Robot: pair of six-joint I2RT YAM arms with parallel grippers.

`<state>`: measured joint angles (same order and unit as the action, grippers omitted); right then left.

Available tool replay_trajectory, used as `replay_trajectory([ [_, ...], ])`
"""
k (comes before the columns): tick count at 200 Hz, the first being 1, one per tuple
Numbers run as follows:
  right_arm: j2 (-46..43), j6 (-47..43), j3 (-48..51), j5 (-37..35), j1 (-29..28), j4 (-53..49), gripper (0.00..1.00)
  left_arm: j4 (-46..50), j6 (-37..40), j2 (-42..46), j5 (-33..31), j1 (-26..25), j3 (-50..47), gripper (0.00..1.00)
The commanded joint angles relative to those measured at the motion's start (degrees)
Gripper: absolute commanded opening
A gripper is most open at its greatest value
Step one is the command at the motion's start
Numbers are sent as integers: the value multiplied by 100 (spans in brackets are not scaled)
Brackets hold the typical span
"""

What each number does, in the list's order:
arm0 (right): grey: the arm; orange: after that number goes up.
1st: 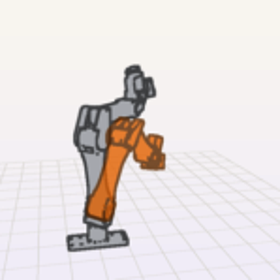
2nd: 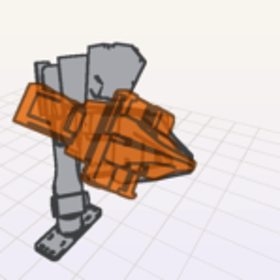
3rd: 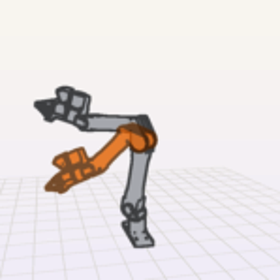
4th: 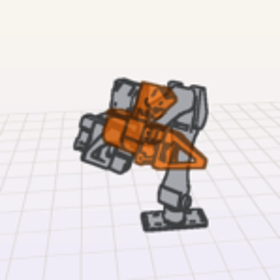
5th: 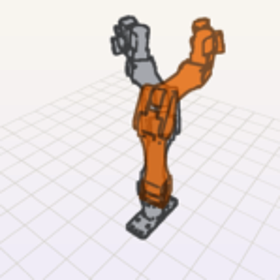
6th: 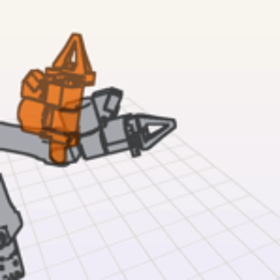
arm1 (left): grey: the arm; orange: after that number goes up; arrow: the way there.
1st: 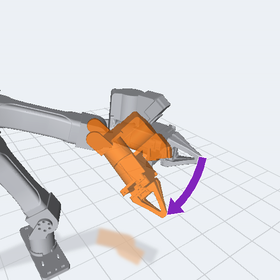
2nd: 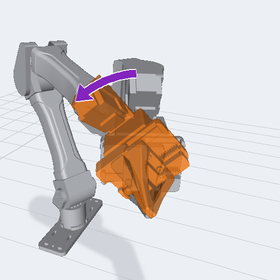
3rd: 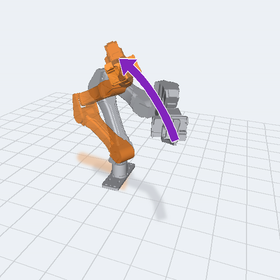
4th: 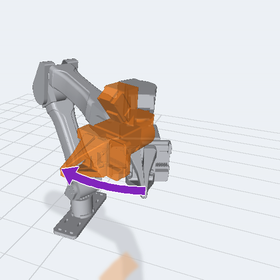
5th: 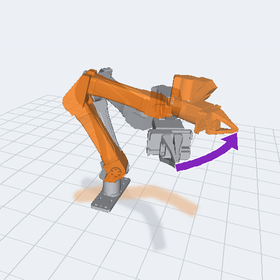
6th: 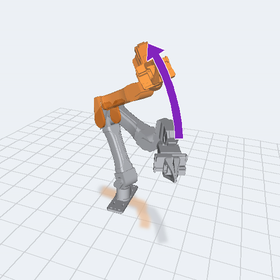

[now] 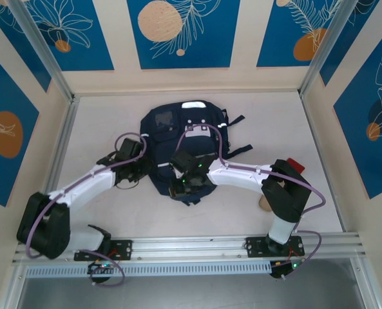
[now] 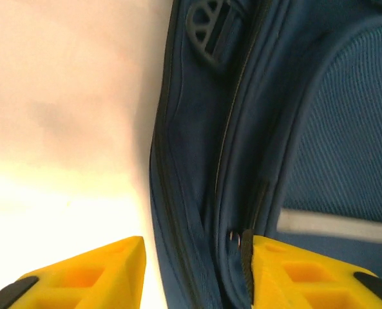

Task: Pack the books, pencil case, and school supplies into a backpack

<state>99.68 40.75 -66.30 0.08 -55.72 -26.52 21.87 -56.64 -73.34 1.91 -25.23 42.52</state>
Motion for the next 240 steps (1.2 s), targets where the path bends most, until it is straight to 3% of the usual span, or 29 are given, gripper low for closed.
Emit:
replay_trajectory([
  [1,94,42,-190,238,35,172,0,-175,-580,410,722,54,-430,49],
  [41,166,45,-224,326,44,191,0,-888,-815,356,1633,-20,-650,57],
  [81,173,58,-225,312,22,166,0,-906,-820,-100,1539,-225,-533,56],
  [115,117,34,-263,-76,-55,-99,0,-955,-869,-399,1312,-327,-568,42],
  [180,135,377,-662,-1962,-431,-1850,0,-844,-816,-551,845,-344,-548,4],
  [240,-236,1188,-282,-3078,-398,-3266,0,-368,-543,-407,484,-341,-342,0],
])
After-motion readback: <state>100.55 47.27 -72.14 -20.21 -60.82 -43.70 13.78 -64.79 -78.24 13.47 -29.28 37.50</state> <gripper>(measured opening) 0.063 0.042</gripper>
